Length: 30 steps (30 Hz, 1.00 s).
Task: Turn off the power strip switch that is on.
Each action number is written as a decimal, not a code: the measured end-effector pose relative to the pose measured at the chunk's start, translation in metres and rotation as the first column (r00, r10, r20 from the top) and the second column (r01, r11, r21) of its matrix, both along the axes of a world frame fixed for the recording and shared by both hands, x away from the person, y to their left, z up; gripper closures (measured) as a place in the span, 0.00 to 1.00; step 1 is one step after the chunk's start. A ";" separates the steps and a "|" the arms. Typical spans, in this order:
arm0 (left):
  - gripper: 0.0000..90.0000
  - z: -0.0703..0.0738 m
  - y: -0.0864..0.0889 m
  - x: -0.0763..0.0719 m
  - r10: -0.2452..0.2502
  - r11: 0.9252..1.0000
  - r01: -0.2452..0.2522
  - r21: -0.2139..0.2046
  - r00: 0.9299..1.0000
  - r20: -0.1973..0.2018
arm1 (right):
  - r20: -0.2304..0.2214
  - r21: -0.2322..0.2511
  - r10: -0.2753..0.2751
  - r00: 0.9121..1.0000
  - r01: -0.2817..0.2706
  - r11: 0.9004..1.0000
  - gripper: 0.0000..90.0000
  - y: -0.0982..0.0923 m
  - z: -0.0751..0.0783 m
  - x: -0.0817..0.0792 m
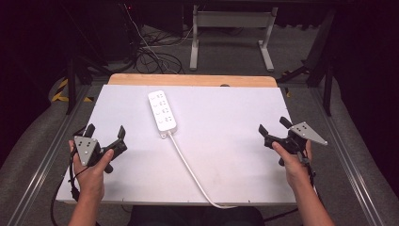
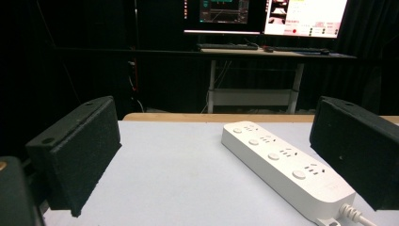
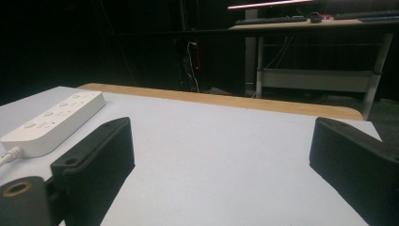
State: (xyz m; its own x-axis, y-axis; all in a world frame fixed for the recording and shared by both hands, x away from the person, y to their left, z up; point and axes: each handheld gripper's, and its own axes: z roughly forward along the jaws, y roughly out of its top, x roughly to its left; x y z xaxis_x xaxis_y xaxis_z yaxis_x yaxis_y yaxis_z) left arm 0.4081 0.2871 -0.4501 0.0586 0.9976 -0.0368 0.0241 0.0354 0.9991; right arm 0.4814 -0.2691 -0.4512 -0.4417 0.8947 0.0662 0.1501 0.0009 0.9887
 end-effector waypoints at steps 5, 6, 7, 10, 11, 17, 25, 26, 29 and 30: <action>0.03 -0.001 -0.002 0.002 -0.002 1.000 0.002 0.007 1.000 -0.003 | -0.008 0.000 0.006 1.000 -0.006 1.000 0.08 0.001 -0.001 0.001; 0.03 0.000 -0.002 0.002 -0.006 1.000 0.006 0.006 1.000 -0.002 | -0.006 -0.002 0.006 1.000 -0.006 1.000 0.08 0.000 -0.001 0.001; 0.03 0.000 -0.003 0.002 -0.005 1.000 0.005 0.011 1.000 0.000 | -0.005 -0.002 0.009 1.000 -0.009 1.000 0.08 0.000 -0.001 0.000; 0.04 0.000 -0.004 0.002 -0.003 1.000 0.003 0.014 1.000 0.001 | 0.003 0.002 0.007 1.000 -0.007 1.000 0.08 0.000 0.000 -0.002; 0.04 0.000 -0.004 0.002 -0.003 1.000 0.003 0.014 1.000 0.001 | 0.003 0.002 0.007 1.000 -0.007 1.000 0.08 0.000 0.000 -0.002; 0.06 0.001 -0.003 0.002 0.015 1.000 -0.015 0.002 1.000 0.004 | -0.001 0.001 0.005 1.000 -0.005 1.000 0.08 0.000 0.000 -0.002; 0.09 0.002 -0.002 0.004 0.032 0.999 -0.032 -0.020 0.999 -0.015 | -0.003 0.002 0.006 1.000 -0.006 1.000 0.08 0.000 0.000 -0.002; 0.11 0.002 -0.002 0.004 0.032 0.999 -0.032 -0.020 0.999 -0.015 | -0.003 0.002 0.006 1.000 -0.006 1.000 0.08 0.000 0.000 -0.002; 0.21 0.002 -0.001 0.004 0.025 0.999 -0.026 -0.030 0.999 -0.046 | -0.001 0.004 0.005 1.000 -0.005 1.000 0.09 -0.001 0.000 -0.002; 0.25 0.002 -0.001 0.004 0.023 0.999 -0.025 -0.028 0.999 -0.047 | 0.000 0.004 0.005 1.000 -0.005 1.000 0.09 -0.001 0.000 -0.002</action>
